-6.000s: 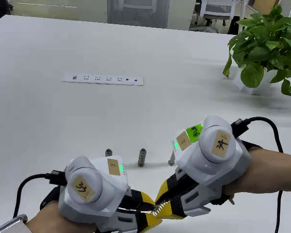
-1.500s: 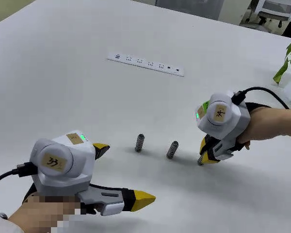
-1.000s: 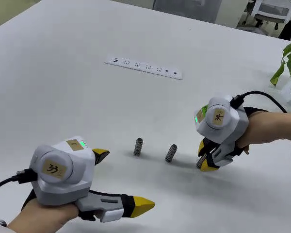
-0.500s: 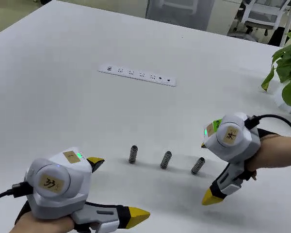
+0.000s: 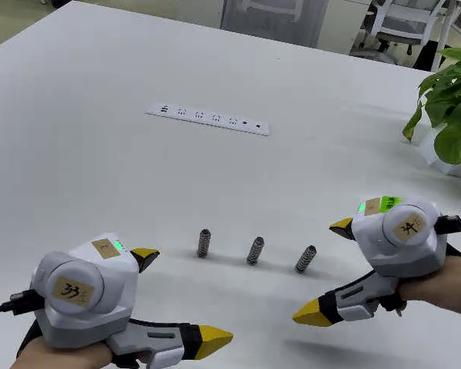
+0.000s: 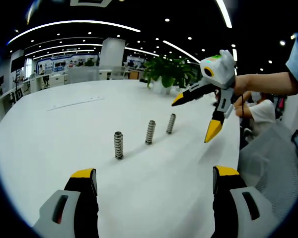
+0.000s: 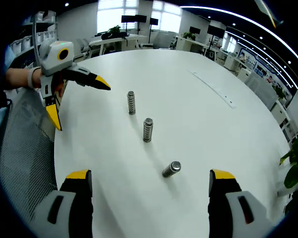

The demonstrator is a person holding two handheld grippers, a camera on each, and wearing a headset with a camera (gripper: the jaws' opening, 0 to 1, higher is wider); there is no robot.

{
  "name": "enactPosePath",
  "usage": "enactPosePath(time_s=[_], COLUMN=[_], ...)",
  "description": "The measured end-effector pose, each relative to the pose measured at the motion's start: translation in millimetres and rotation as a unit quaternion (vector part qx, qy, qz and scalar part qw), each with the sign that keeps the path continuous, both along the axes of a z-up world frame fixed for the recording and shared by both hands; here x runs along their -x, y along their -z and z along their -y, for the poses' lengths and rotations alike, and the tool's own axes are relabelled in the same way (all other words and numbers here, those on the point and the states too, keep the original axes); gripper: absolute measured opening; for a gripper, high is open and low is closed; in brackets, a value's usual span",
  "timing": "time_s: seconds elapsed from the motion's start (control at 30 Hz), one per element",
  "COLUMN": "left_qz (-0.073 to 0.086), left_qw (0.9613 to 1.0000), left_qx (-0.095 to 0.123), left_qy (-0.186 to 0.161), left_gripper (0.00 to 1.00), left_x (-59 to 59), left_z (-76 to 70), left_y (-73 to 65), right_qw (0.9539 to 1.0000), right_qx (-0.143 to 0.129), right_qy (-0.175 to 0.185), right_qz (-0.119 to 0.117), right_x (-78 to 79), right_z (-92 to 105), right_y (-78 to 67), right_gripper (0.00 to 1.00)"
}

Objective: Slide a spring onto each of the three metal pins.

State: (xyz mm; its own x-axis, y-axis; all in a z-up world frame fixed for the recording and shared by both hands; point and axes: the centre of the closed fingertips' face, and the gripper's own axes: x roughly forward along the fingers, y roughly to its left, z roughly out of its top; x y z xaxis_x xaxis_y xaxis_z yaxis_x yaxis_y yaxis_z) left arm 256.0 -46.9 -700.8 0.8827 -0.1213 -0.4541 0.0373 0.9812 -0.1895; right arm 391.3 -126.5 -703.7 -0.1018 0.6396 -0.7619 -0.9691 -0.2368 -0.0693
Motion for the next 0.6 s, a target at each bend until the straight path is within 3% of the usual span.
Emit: enactPosePath(time_s=[0.13, 0.43, 0.6], left_qz=[-0.001, -0.002, -0.005], left_qw=[1.0, 1.0, 1.0], left_qx=[-0.002, -0.005, -0.008], left_qy=[0.003, 0.006, 0.005], left_gripper=[0.99, 0.99, 0.99], left_x=[0.0, -0.4, -0.5], left_z=[0.5, 3.5, 3.5], left_y=[1.2, 0.8, 1.3], right_qw=[0.9982, 0.9922, 0.9895], right_qx=[-0.019, -0.062, -0.078], right_qy=[0.039, 0.095, 0.114], right_qz=[-0.041, -0.052, -0.042], right_x=[13.1, 29.8, 26.5], right_z=[14.7, 39.2, 49.7], right_y=[1.0, -2.1, -7.1], right_gripper=[0.99, 0.99, 0.99])
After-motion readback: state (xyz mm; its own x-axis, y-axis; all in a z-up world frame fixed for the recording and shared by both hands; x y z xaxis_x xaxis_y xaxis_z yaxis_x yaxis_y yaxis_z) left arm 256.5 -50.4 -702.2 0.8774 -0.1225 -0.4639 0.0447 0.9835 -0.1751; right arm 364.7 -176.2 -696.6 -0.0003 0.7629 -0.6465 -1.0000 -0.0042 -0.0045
